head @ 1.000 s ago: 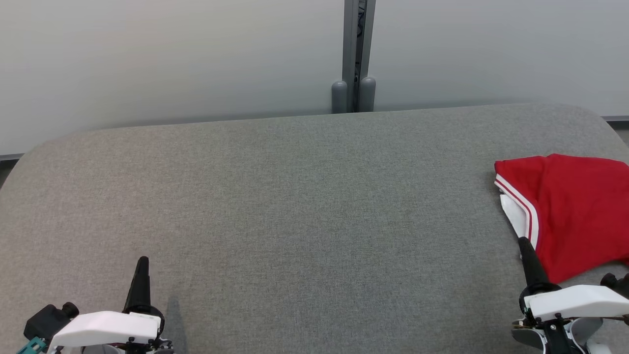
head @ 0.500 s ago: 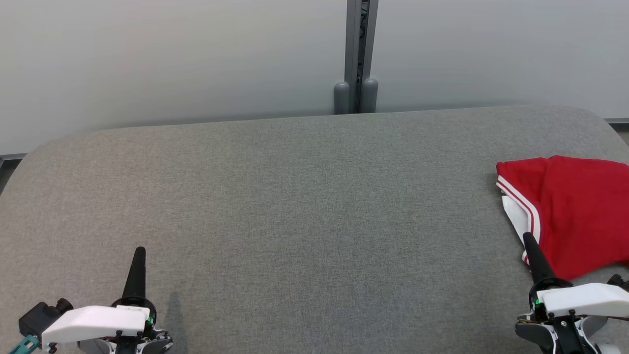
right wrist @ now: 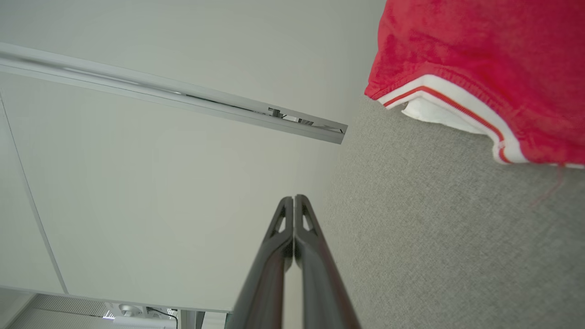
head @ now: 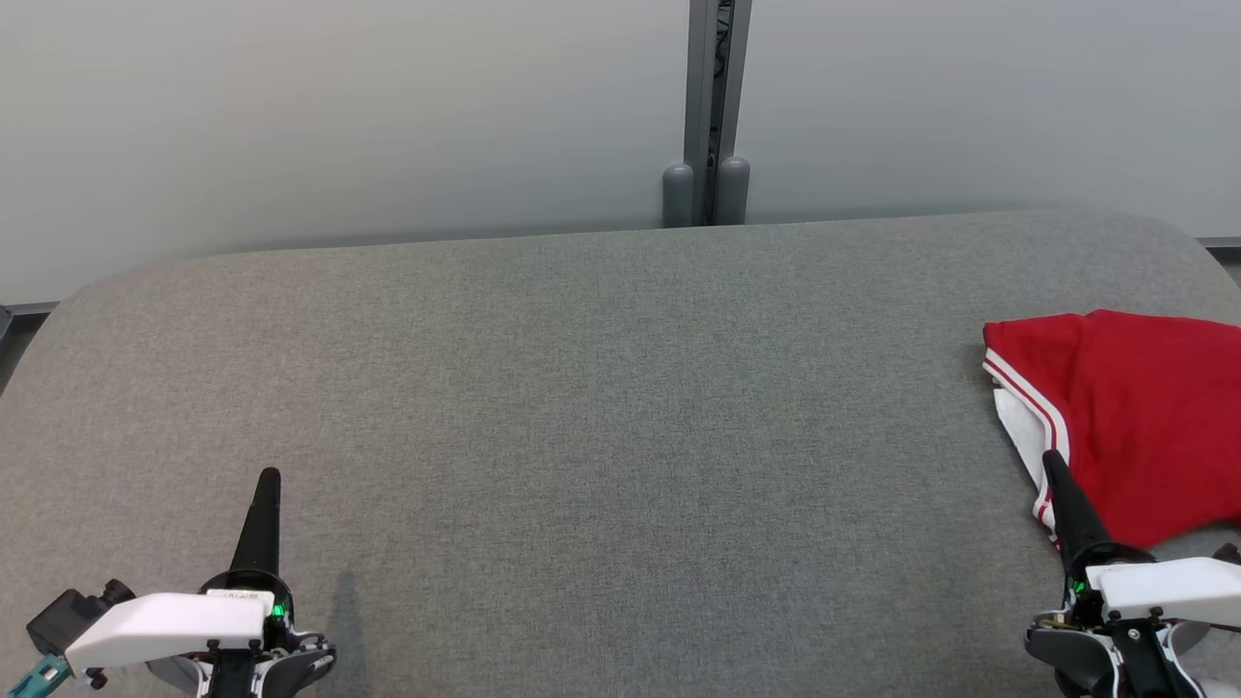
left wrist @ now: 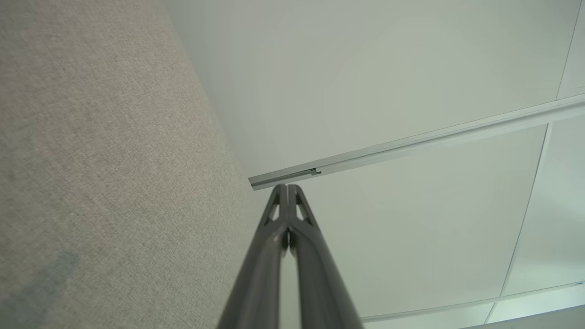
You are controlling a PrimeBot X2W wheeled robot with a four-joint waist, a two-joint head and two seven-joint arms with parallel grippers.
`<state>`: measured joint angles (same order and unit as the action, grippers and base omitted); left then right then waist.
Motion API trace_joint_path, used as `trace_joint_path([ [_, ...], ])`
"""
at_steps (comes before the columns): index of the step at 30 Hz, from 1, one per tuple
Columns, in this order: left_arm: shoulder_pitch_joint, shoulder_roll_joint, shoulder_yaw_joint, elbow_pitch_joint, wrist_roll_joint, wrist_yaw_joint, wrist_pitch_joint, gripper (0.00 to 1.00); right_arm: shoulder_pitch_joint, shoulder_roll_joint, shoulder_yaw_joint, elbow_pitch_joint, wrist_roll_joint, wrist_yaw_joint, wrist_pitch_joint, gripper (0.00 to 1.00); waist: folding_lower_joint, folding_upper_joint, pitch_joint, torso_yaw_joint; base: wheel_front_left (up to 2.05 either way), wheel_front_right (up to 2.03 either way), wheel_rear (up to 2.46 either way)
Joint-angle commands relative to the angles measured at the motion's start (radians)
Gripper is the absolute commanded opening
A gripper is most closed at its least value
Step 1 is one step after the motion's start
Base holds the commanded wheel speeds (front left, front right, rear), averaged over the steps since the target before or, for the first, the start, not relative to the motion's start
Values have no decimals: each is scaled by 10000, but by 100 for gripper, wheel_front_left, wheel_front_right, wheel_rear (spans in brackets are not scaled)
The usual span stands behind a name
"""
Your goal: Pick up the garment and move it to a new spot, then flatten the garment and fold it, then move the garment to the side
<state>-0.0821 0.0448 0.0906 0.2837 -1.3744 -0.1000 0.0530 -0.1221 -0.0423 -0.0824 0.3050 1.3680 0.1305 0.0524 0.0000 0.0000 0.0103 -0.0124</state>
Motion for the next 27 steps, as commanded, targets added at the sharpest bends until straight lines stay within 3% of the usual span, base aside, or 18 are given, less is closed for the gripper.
trace_joint_path([
  [1,-192,63,63,-111,-174,-72,63,0,36,-97,-39,-128,185,4,68,0,0,0,-2,4,0,0,0],
  [27,-327,78,235,-376,-2106,-317,557,0,155,-119,-298,-578,2161,4,568,0,0,0,-60,104,0,0,0],
])
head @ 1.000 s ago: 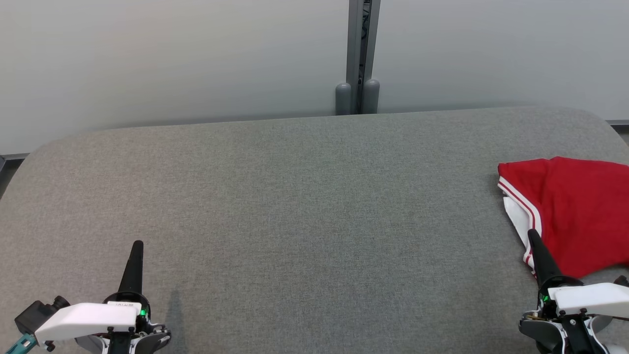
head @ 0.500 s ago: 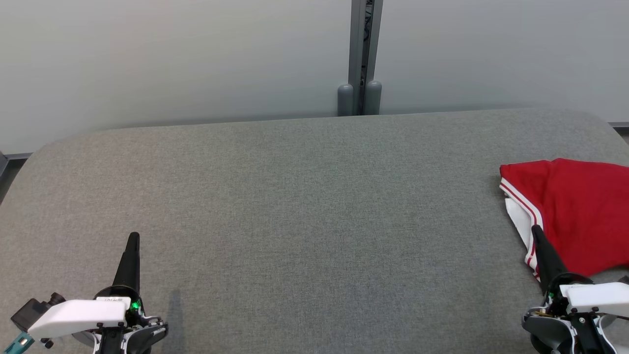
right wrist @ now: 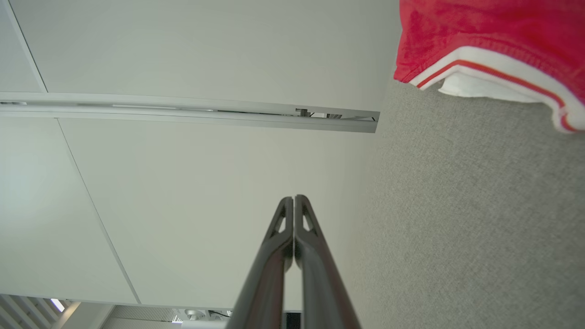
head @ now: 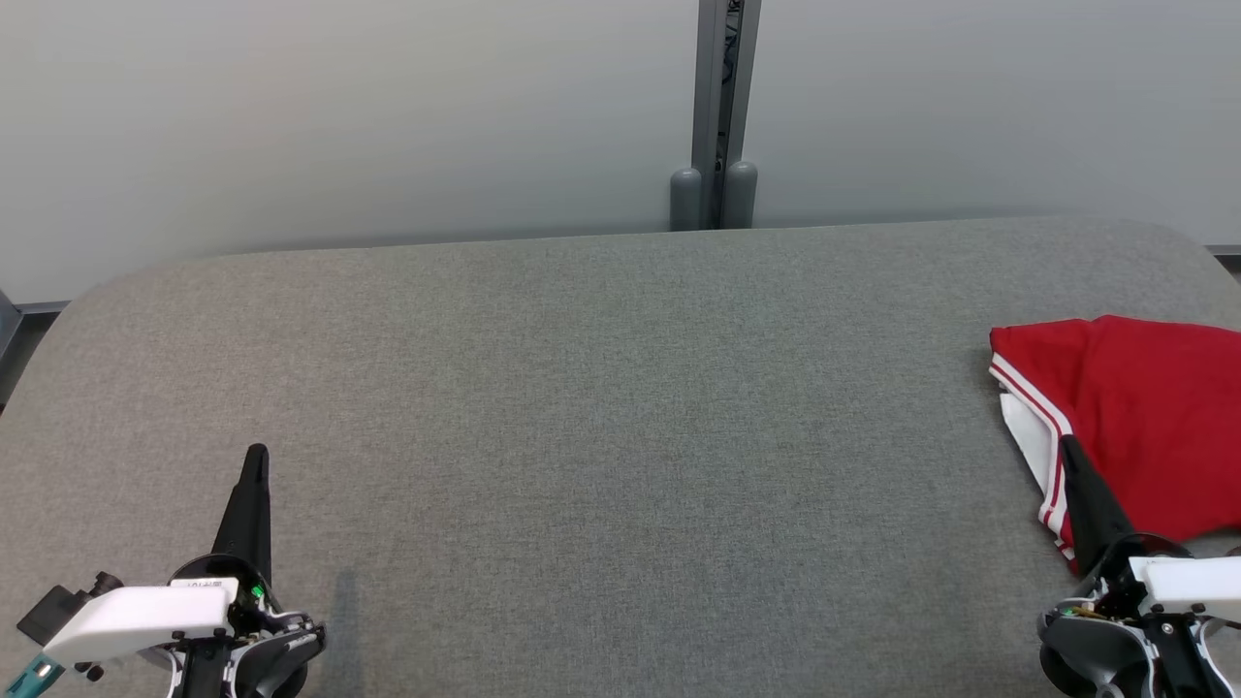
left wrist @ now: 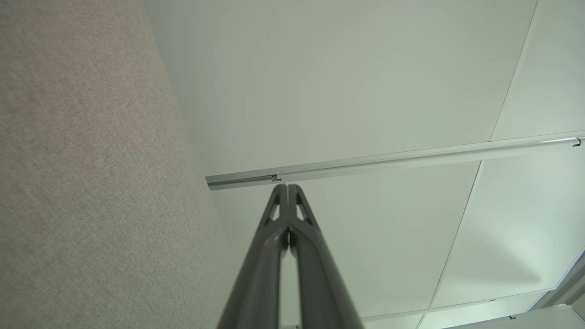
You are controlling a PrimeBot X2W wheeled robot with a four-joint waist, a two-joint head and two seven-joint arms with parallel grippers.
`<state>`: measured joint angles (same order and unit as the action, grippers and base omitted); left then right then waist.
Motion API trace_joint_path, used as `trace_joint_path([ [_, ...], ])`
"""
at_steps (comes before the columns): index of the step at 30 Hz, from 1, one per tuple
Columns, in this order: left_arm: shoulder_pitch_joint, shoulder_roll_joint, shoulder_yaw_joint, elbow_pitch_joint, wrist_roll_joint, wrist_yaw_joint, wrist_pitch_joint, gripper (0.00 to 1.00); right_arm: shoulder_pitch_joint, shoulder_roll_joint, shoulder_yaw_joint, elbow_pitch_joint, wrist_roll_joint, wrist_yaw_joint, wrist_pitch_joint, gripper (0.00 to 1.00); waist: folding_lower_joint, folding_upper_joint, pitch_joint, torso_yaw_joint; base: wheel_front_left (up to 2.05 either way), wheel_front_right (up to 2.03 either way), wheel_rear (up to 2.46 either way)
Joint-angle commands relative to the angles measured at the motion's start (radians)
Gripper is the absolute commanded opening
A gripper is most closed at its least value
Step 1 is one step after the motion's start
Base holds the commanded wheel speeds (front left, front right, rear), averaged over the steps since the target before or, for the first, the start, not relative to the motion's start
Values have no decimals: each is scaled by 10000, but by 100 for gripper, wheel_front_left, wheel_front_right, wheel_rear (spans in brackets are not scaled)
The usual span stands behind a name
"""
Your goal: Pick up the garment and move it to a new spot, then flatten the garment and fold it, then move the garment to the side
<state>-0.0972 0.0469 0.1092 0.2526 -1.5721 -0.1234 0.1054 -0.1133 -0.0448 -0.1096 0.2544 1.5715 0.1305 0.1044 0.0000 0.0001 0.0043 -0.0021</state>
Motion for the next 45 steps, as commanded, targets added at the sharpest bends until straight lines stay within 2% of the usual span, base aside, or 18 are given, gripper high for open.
trace_joint_path([
  [1,-184,58,56,-73,-198,-93,60,0,72,-95,-31,-82,193,4,71,0,0,-1,-3,5,0,0,0],
  [5,-199,61,82,-110,-440,-99,118,0,96,-98,-67,-142,476,4,126,0,0,-1,-11,20,0,0,0],
  [45,-177,59,76,-100,-416,-99,123,0,96,-97,-60,-136,428,4,130,0,0,-1,-12,21,0,0,0],
])
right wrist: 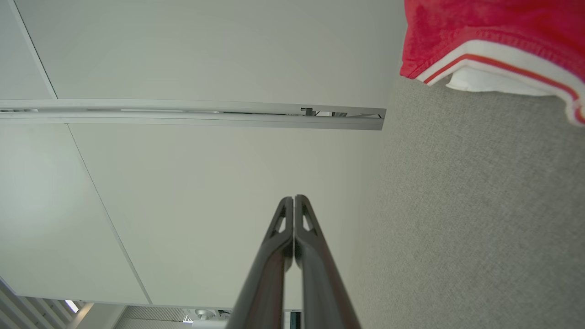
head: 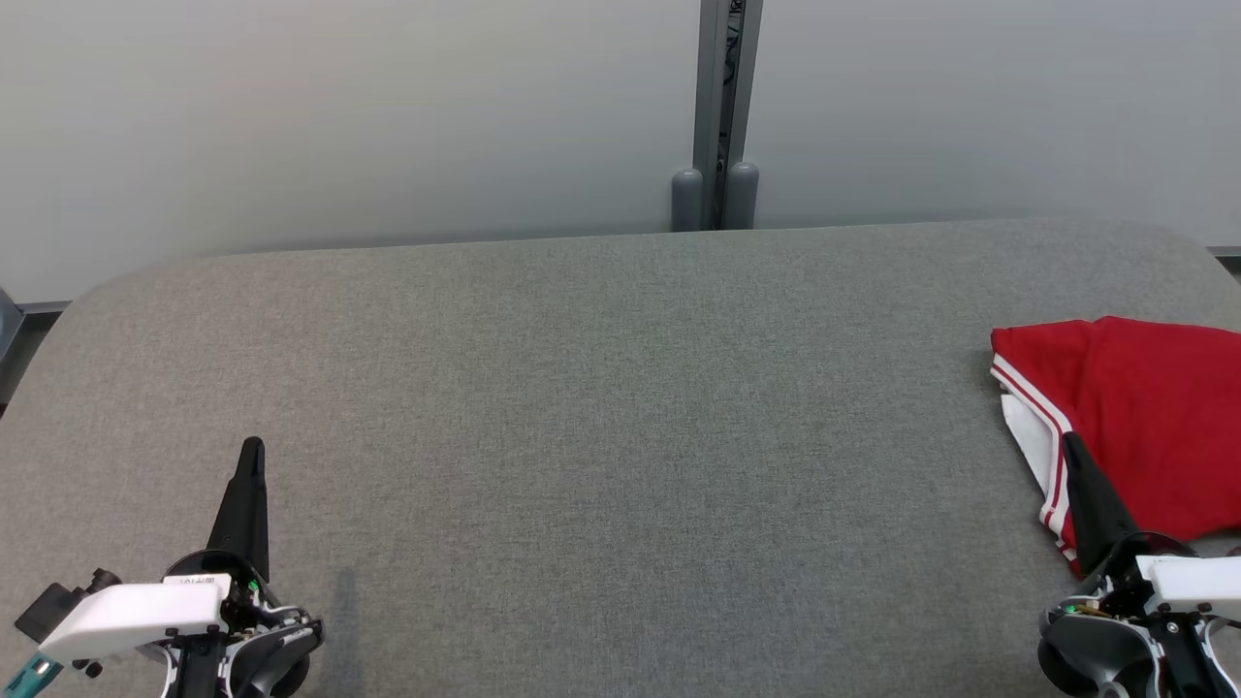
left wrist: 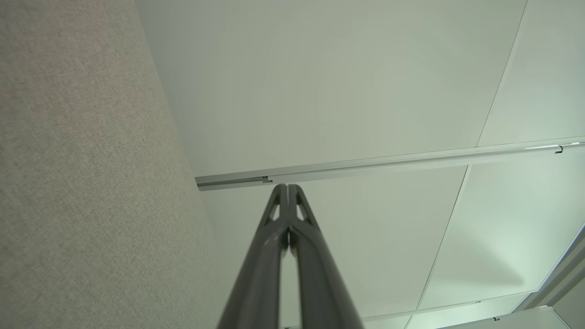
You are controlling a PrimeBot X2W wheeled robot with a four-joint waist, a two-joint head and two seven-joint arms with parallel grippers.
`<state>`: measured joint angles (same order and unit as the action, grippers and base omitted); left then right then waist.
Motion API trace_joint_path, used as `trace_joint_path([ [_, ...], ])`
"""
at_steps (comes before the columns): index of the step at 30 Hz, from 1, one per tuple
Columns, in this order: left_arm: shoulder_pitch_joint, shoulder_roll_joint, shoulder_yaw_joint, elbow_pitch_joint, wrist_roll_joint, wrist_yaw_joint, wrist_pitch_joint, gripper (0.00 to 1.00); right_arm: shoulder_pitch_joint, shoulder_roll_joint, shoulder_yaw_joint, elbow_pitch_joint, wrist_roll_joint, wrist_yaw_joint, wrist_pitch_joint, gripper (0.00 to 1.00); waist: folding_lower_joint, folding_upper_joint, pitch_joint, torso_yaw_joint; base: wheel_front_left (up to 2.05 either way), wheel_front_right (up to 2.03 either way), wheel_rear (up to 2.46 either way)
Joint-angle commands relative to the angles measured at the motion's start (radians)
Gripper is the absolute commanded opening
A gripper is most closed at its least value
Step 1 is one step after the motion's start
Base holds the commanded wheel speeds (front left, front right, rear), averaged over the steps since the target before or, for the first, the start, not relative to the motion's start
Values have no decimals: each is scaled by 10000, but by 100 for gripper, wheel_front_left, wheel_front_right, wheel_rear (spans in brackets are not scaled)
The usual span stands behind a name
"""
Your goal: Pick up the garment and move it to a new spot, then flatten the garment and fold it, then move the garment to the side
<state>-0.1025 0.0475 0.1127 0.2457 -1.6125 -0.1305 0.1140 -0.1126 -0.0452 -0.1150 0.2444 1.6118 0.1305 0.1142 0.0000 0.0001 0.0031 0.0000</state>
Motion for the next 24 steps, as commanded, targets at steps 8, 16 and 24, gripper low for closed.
trace_joint_path([
  [8,-123,53,41,-32,-11,-28,37,0,90,-94,-7,-37,25,4,34,0,0,-1,0,0,0,0,0],
  [16,-123,53,41,-32,-11,-28,37,0,90,-94,-5,-37,26,4,33,0,0,-1,0,0,0,0,0],
  [24,-123,53,41,-31,-12,-28,36,0,90,-94,-8,-37,26,4,33,0,0,-1,0,0,0,0,0],
])
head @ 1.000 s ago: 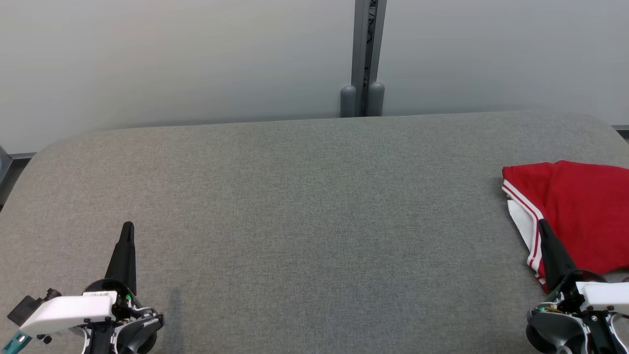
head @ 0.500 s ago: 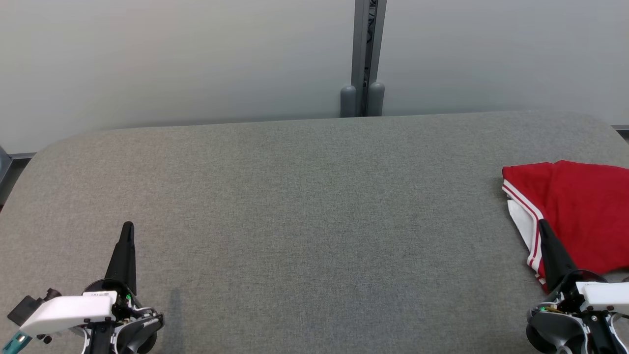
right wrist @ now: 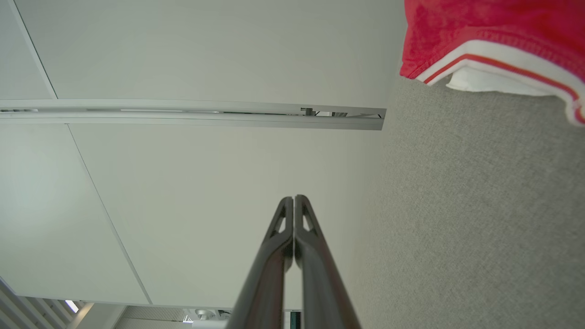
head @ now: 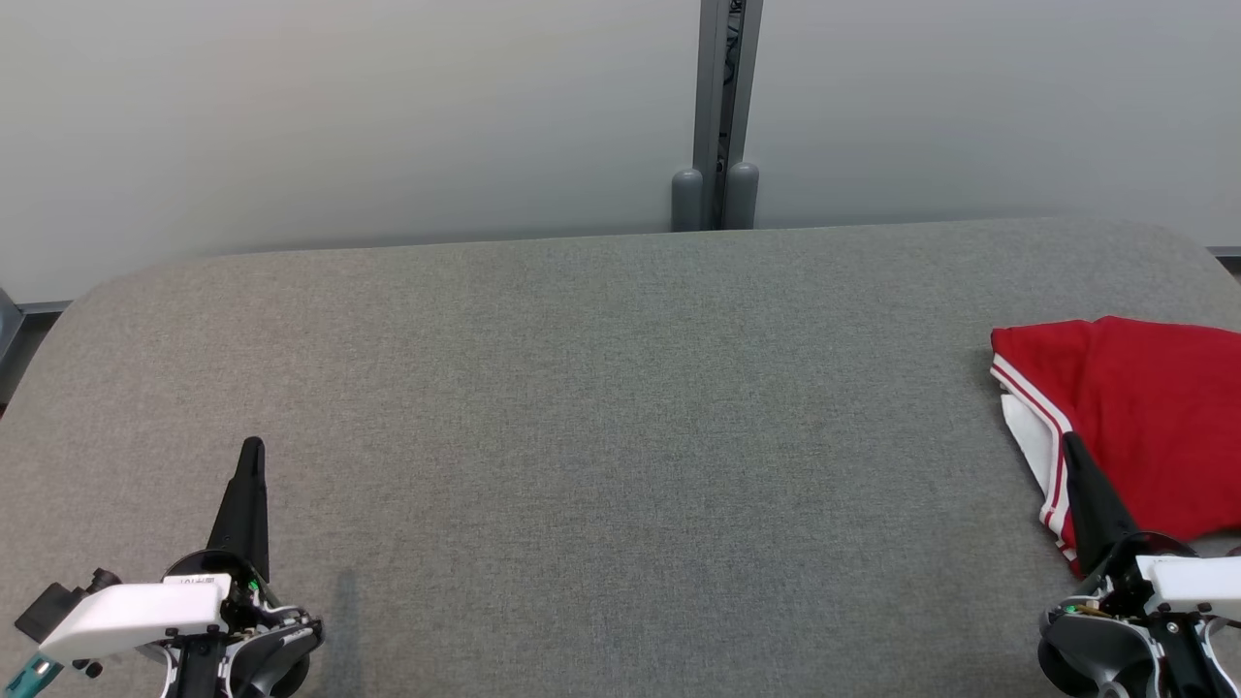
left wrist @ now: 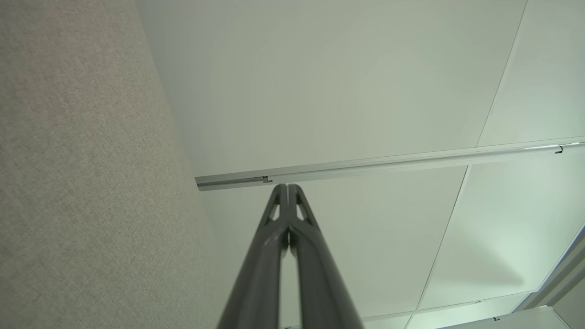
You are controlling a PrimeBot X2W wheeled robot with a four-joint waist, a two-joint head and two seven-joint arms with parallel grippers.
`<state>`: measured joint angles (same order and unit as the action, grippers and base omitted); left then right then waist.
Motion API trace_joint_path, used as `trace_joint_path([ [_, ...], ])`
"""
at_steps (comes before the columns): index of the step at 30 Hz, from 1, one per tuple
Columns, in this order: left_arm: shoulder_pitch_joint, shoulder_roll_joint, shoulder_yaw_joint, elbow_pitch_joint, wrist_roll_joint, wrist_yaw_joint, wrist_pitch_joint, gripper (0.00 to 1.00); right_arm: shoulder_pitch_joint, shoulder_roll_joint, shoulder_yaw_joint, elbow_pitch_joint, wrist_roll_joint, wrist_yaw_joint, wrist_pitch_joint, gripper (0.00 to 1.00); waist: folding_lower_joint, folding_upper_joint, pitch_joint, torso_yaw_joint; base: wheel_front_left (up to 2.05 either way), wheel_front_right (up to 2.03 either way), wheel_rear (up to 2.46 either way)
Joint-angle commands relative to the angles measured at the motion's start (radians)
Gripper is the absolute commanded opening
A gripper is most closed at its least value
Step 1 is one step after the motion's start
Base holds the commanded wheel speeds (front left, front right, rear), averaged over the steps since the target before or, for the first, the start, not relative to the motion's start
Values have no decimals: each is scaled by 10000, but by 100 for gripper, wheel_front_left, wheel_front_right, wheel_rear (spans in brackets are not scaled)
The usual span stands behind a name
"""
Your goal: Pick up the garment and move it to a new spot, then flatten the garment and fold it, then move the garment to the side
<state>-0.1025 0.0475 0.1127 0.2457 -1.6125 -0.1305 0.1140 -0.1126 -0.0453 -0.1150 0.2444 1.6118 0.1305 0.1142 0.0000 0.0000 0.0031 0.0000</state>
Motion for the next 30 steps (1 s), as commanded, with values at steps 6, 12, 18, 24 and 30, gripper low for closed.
trace_joint_path([
  [6,-123,53,41,-31,-12,-28,36,0,90,-92,-6,-37,26,2,33,0,0,0,0,0,0,0,0],
  [12,-123,53,40,-32,-12,-28,36,0,90,-92,-6,-37,26,4,33,0,0,0,0,0,0,0,0],
  [18,-123,53,40,-32,-12,-28,36,0,90,-92,-4,-37,26,4,33,0,0,0,0,0,0,0,0],
  [24,-123,53,40,-32,-12,-28,36,0,89,-92,-7,-37,26,4,33,0,0,0,0,0,0,0,0],
  [30,-122,53,40,-32,-12,-28,36,0,90,-92,-5,-37,26,4,33,0,0,0,0,0,0,0,0],
])
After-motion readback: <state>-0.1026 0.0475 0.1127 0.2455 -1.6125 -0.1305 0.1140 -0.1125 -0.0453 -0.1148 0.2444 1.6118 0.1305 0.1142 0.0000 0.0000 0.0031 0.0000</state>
